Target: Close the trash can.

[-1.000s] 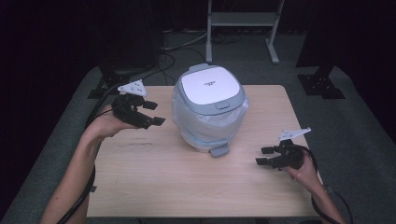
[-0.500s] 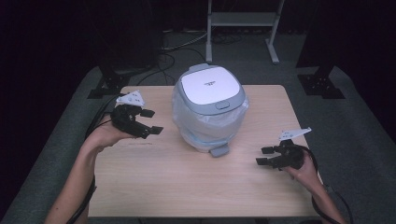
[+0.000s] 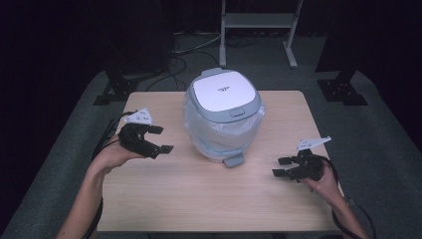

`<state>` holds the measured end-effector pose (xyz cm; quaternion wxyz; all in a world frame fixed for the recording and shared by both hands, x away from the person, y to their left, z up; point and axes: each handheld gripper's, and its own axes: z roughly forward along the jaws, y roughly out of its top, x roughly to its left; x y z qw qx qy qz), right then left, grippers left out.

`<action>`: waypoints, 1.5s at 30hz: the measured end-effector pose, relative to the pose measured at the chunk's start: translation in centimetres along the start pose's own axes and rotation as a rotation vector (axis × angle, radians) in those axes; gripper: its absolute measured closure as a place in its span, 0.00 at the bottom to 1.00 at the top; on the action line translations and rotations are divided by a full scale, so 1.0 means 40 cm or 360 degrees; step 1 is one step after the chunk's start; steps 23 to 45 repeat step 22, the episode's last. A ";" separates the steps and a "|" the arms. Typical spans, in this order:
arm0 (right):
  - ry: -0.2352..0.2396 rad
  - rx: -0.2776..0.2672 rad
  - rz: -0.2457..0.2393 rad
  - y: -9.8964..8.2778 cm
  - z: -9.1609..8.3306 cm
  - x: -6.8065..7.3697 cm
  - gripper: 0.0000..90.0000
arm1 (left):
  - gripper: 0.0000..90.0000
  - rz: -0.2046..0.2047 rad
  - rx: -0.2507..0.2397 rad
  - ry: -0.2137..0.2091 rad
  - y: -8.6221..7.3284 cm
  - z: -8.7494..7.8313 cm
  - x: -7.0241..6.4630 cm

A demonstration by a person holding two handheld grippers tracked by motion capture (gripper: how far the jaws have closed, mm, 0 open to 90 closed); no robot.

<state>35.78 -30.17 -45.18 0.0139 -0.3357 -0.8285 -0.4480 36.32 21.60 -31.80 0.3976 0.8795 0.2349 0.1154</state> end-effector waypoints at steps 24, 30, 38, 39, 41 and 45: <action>-0.0001 0.0010 -0.0017 0.002 0.008 0.004 0.34 | 0.20 -0.0009 0.0061 -0.0019 -0.106 0.042 -0.039; -0.0001 0.0010 -0.0017 0.002 0.008 0.004 0.34 | 0.20 -0.0009 0.0061 -0.0019 -0.106 0.042 -0.039; -0.0001 0.0010 -0.0017 0.002 0.008 0.004 0.34 | 0.20 -0.0009 0.0061 -0.0019 -0.106 0.042 -0.039; -0.0001 0.0010 -0.0017 0.002 0.008 0.004 0.34 | 0.20 -0.0009 0.0061 -0.0019 -0.106 0.042 -0.039; -0.0001 0.0010 -0.0017 0.002 0.008 0.004 0.34 | 0.20 -0.0009 0.0061 -0.0019 -0.106 0.042 -0.039; -0.0001 0.0010 -0.0017 0.002 0.008 0.004 0.34 | 0.20 -0.0009 0.0061 -0.0019 -0.106 0.042 -0.039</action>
